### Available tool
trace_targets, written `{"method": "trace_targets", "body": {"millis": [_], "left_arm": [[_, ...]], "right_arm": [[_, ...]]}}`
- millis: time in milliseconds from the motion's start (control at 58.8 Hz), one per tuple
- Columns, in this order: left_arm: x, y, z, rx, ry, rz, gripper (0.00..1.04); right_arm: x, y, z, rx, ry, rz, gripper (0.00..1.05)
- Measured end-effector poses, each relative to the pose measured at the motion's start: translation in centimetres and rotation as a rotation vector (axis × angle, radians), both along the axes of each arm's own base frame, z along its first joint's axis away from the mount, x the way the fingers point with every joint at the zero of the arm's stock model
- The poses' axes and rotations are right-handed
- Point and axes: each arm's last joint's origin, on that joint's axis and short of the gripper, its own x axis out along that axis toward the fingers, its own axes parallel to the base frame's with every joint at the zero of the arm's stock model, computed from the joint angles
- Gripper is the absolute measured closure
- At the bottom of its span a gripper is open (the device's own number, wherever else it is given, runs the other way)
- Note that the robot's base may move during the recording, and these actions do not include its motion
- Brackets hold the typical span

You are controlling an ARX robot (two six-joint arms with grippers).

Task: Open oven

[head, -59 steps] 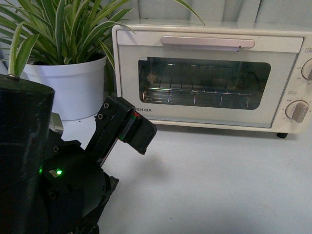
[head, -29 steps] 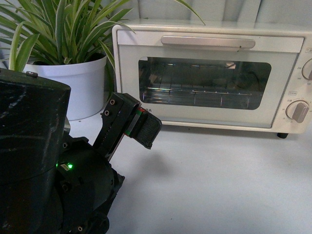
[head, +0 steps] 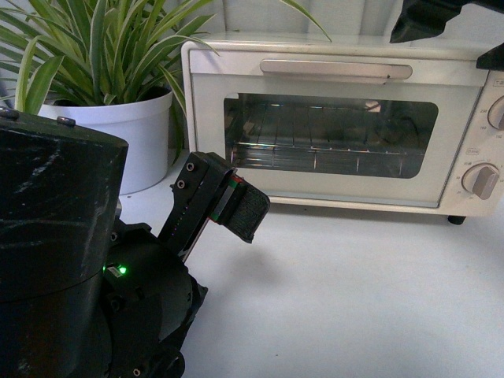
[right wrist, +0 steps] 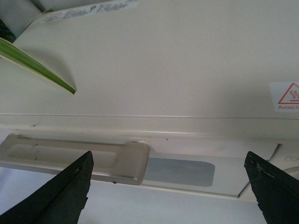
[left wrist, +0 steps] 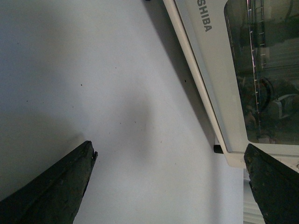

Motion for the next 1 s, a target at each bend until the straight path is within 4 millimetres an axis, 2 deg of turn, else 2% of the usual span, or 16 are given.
{"method": "trace_targets", "body": {"millis": [527, 766, 1004], "left_arm": [[0.0, 0.1, 0.1, 0.001, 0.006, -0.001, 0.07], [0.1, 0.2, 0.1, -0.008, 0.009, 0.006, 0.07], [0.1, 0.2, 0.1, -0.014, 0.012, 0.009, 0.07]], "right_arm": [[1.6, 1.7, -0.7, -0.014, 0.061, -0.036, 0.09], [1.3, 1.7, -0.6, -0.044, 0.081, 0.010, 0.09], [-0.3, 1.2, -1.4, -0.071, 0.078, 0.068, 0.09]]}}
